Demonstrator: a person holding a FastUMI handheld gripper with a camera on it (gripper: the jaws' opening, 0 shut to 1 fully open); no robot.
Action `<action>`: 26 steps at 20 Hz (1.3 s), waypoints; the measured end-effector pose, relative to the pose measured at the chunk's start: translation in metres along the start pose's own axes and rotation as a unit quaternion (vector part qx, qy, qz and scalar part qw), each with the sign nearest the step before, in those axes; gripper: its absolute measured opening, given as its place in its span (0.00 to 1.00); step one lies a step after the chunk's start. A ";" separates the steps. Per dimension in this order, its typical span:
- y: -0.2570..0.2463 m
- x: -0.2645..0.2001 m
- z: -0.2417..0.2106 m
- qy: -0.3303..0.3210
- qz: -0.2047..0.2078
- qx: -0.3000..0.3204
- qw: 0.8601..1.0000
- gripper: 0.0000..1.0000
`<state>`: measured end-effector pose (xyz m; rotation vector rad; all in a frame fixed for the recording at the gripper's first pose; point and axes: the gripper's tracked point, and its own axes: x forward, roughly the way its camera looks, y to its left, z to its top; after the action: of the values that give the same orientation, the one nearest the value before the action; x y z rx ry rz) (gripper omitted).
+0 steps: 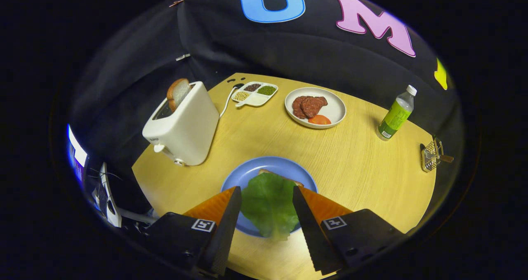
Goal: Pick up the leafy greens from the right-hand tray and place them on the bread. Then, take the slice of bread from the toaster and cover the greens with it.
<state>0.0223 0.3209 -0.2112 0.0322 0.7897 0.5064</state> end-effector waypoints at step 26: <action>0.206 0.087 0.178 -0.113 0.041 -0.066 0.991 0.79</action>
<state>0.1087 0.5689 -0.0991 -0.0009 0.5331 0.6203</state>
